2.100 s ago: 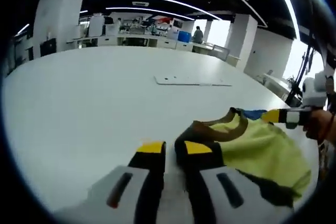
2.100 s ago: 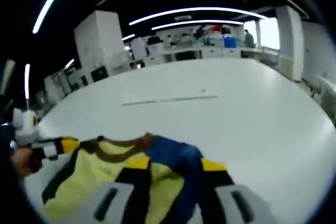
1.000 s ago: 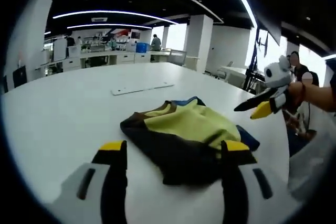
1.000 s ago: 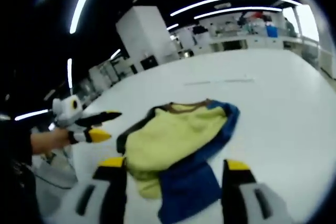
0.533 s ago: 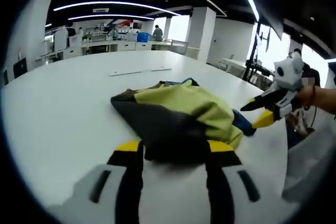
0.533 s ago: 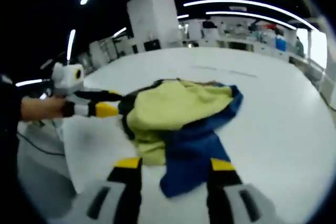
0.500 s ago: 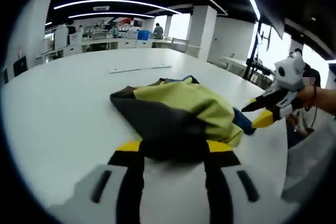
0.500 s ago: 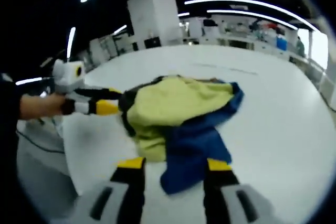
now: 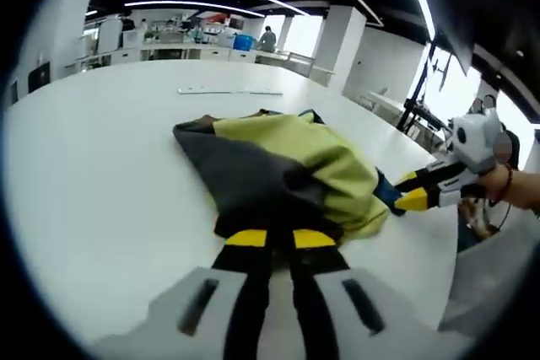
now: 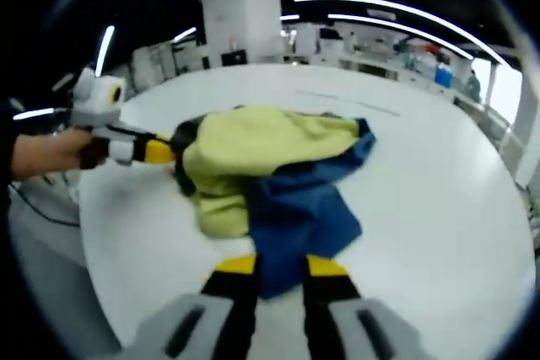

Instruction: Fold the garment on the visible template until the final outline fits inside the template.

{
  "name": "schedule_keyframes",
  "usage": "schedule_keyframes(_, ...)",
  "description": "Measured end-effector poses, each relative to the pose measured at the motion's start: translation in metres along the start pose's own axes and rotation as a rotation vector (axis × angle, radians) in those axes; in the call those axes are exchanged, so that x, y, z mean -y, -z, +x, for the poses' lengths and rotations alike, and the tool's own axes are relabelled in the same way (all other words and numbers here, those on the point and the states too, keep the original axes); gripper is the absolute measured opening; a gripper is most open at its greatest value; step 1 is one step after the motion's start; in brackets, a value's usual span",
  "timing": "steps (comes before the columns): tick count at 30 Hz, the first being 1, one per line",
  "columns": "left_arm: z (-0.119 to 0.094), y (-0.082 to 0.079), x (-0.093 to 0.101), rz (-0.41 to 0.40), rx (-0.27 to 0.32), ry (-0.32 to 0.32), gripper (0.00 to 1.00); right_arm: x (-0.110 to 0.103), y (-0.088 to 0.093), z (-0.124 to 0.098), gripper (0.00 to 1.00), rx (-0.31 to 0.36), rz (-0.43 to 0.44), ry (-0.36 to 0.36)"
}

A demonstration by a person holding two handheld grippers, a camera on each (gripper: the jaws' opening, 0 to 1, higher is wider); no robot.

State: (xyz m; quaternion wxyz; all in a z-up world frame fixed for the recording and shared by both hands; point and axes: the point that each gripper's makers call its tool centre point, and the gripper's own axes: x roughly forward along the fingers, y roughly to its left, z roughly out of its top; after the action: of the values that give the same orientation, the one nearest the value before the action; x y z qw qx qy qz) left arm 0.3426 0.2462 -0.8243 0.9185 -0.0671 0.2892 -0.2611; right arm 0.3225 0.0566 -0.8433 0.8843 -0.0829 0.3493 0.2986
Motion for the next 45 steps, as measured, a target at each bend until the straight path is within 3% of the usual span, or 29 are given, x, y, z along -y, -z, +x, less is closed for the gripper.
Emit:
schedule_keyframes(2,-0.003,-0.002,-0.002,-0.012,0.005,0.006,0.01,0.005,-0.002,0.000,0.11,0.012,0.017,0.021)
schedule_keyframes(4,-0.010,-0.008,-0.003,0.005,0.009,0.000,0.01,0.008,-0.006,-0.001,0.00,0.037,0.074,0.032)
schedule_keyframes(7,-0.020,-0.014,-0.008,0.035,0.021,-0.025,0.00,0.016,-0.011,-0.005,0.00,0.056,0.087,0.056)
schedule_keyframes(12,-0.035,-0.029,-0.020,-0.013,0.055,-0.036,0.00,0.024,-0.027,-0.017,0.00,0.097,0.111,0.056)
schedule_keyframes(16,-0.051,-0.040,-0.041,-0.014,0.084,-0.083,0.00,0.034,-0.035,-0.029,0.00,0.101,0.141,0.061)
schedule_keyframes(19,-0.064,-0.045,-0.058,-0.008,0.102,-0.132,0.00,0.036,-0.038,-0.041,0.00,0.085,0.214,0.056)
schedule_keyframes(23,-0.081,-0.045,-0.082,-0.014,0.110,-0.206,0.00,0.052,-0.041,-0.053,0.00,0.104,0.289,0.044)
schedule_keyframes(31,-0.099,-0.034,-0.124,-0.017,0.080,-0.306,0.00,0.067,-0.044,-0.069,0.00,0.097,0.316,0.053)
schedule_keyframes(33,-0.101,-0.030,-0.135,-0.017,0.065,-0.339,0.00,0.071,-0.043,-0.072,0.00,0.088,0.338,0.065)
schedule_keyframes(35,-0.102,-0.023,-0.148,-0.018,0.037,-0.370,0.00,0.079,-0.034,-0.075,0.00,0.035,0.362,0.093)
schedule_keyframes(38,-0.102,-0.020,-0.155,-0.017,0.024,-0.381,0.00,0.088,-0.032,-0.076,0.00,0.031,0.348,0.118)
schedule_keyframes(45,-0.097,-0.016,-0.179,0.020,-0.050,-0.410,0.00,0.117,-0.023,-0.087,0.00,0.010,0.439,0.199)
